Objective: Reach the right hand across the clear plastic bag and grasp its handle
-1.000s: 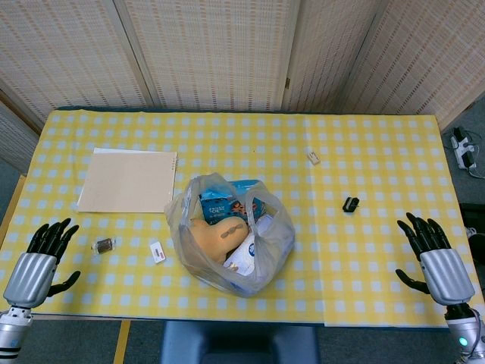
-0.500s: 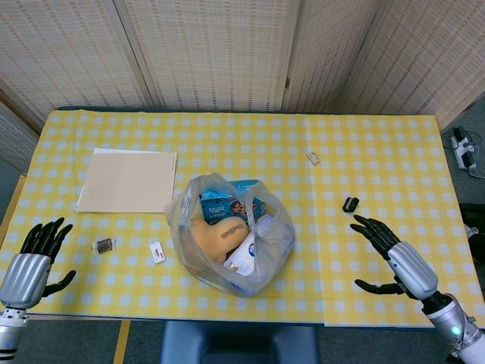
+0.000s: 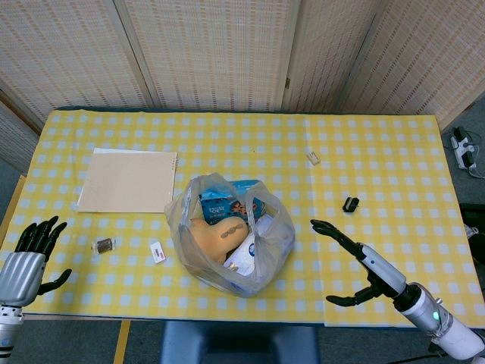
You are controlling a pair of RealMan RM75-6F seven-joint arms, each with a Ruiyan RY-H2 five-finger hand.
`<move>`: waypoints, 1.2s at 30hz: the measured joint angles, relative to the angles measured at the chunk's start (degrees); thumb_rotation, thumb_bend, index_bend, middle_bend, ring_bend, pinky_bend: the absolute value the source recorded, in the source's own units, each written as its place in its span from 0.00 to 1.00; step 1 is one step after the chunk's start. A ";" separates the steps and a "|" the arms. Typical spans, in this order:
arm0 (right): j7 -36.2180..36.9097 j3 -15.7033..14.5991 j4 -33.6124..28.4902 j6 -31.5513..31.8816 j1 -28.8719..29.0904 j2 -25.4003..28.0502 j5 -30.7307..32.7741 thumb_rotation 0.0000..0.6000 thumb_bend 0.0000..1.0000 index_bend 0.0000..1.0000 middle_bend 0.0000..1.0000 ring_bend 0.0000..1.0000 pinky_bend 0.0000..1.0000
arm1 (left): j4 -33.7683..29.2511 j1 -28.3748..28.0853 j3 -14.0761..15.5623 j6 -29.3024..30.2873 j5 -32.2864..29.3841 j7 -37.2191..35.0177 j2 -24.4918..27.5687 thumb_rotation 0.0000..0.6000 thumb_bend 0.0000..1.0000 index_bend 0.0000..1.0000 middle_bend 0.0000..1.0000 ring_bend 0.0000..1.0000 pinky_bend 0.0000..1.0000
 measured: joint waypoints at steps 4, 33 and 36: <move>1.83 0.40 0.07 -0.31 2.56 -2.32 0.11 1.00 0.24 0.00 0.00 0.00 0.00 | -0.26 0.06 -0.38 -0.41 -1.03 -0.77 0.58 1.00 0.29 0.00 0.01 0.00 0.00; -8.38 3.16 0.00 -8.23 11.40 -11.11 5.31 1.00 0.24 0.00 0.01 0.02 0.00 | 0.20 0.76 -0.36 0.68 0.02 -8.56 3.47 1.00 0.29 0.00 0.03 0.01 0.00; -9.48 3.55 -0.54 -9.06 12.07 -11.13 5.95 1.00 0.24 0.00 0.01 0.03 0.00 | 0.30 0.76 -0.33 0.73 0.19 -9.08 3.59 1.00 0.29 0.00 0.03 0.01 0.00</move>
